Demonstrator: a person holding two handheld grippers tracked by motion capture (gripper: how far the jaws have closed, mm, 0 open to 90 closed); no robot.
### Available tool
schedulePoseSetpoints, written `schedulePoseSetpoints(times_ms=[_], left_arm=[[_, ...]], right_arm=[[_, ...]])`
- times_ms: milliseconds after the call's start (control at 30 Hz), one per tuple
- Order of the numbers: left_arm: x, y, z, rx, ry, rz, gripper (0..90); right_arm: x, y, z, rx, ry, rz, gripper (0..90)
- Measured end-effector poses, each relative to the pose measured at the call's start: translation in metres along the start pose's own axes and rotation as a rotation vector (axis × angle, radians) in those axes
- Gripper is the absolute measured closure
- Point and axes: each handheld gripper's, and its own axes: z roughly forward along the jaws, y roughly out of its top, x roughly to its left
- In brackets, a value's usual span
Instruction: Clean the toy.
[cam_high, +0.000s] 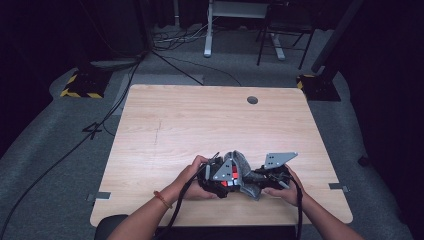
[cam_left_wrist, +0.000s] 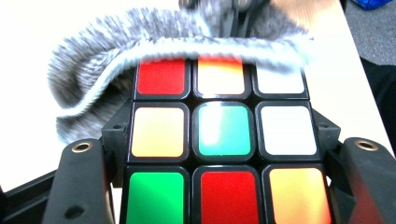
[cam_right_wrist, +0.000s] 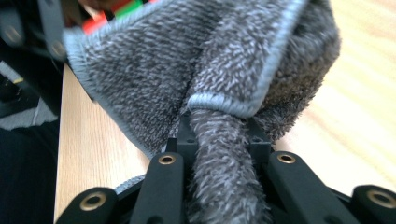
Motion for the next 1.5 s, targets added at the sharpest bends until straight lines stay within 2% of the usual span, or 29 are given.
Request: schedulePoseSetpoints(times_ms=[33,167,267,300,400,467,667,767,833,900,967,1033,1133,1267,1333,1400,1500], left_arm=[[0.0,0.0,0.0,0.002,0.009,0.0,33.2],[0.002,-0.002,-0.002,-0.011,-0.001,-0.018,33.3],[0.006,-0.004,-0.003,-0.028,-0.008,-0.042,33.2],[0.006,-0.005,-0.002,-0.03,-0.004,-0.046,33.2],[0.005,-0.006,0.001,-0.004,0.008,-0.04,33.0],[0.003,-0.005,0.005,0.014,0.007,-0.036,33.1],[0.0,-0.005,0.016,0.053,-0.006,-0.026,33.0],[0.0,-0.005,0.018,0.06,0.0,-0.032,33.2],[0.002,-0.005,0.016,0.05,0.009,-0.034,33.2],[0.005,-0.005,0.011,0.014,0.005,-0.054,33.3],[0.006,-0.003,0.004,-0.021,0.013,-0.057,33.3],[0.008,-0.003,-0.002,-0.058,0.006,-0.071,33.3],[0.008,-0.003,-0.009,-0.11,0.013,-0.067,33.3],[0.005,-0.002,-0.012,-0.137,0.016,-0.052,33.3],[0.005,-0.003,-0.012,-0.138,-0.006,-0.058,33.3],[0.005,-0.004,-0.01,-0.143,-0.014,-0.06,32.9],[0.007,-0.006,-0.011,-0.133,-0.019,-0.069,32.4]], right_arm=[[-0.001,-0.001,0.002,0.013,0.01,0.006,74.8],[-0.001,-0.005,0.008,0.032,0.031,0.012,74.8],[0.002,-0.003,0.002,-0.016,0.042,-0.003,75.0],[0.004,0.0,-0.002,-0.048,0.044,-0.015,75.1],[0.009,0.006,-0.008,-0.093,0.026,-0.033,75.1],[0.012,0.008,-0.009,-0.103,0.016,-0.051,75.2],[0.02,0.016,-0.014,-0.173,0.043,-0.054,75.1],[0.021,0.02,-0.014,-0.169,0.029,-0.069,75.0],[0.019,0.019,-0.015,-0.155,0.003,-0.065,75.0],[0.012,0.016,-0.015,-0.135,-0.028,-0.046,75.0],[0.005,0.011,-0.015,-0.104,-0.063,-0.031,75.0],[-0.001,0.006,-0.014,-0.085,-0.071,-0.006,74.9],[-0.003,0.002,-0.01,-0.045,-0.094,-0.025,74.9],[-0.003,-0.002,-0.004,-0.018,-0.072,-0.016,74.8],[-0.001,-0.002,-0.001,-0.025,-0.037,-0.008,74.8],[-0.001,-0.001,-0.004,-0.086,0.053,0.027,74.7],[-0.003,-0.001,-0.008,-0.126,0.078,0.049,74.9]])
